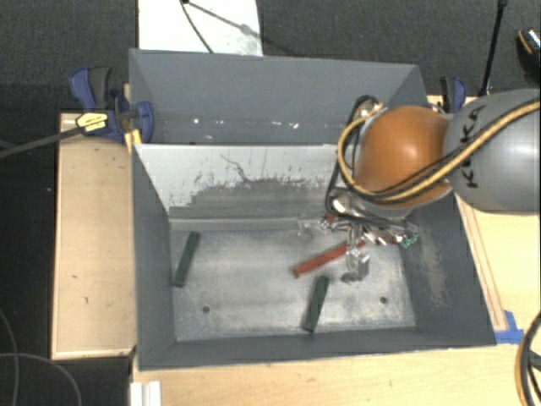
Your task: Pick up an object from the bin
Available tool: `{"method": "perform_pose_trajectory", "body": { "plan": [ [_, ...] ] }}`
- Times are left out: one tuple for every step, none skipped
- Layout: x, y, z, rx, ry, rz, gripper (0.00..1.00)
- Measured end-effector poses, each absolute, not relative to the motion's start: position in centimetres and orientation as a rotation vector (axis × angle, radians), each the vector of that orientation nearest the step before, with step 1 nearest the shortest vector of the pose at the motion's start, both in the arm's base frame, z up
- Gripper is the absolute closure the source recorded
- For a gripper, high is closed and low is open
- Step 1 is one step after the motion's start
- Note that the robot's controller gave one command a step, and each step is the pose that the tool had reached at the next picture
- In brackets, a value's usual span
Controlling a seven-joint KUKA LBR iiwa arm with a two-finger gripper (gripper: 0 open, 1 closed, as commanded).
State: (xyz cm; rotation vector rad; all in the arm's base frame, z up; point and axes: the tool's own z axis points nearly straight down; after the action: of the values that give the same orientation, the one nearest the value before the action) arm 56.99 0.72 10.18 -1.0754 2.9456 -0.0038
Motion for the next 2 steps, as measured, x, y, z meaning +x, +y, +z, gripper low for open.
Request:
{"method": "perform_pose_trajectory", "body": {
  "plan": [
    [57.8, -2.4, 11.7, -0.943, 2.990, -0.001, 0.00],
    [56.9, -0.3, 6.9, -0.598, 3.085, 0.004, 0.00]
  ]
}}
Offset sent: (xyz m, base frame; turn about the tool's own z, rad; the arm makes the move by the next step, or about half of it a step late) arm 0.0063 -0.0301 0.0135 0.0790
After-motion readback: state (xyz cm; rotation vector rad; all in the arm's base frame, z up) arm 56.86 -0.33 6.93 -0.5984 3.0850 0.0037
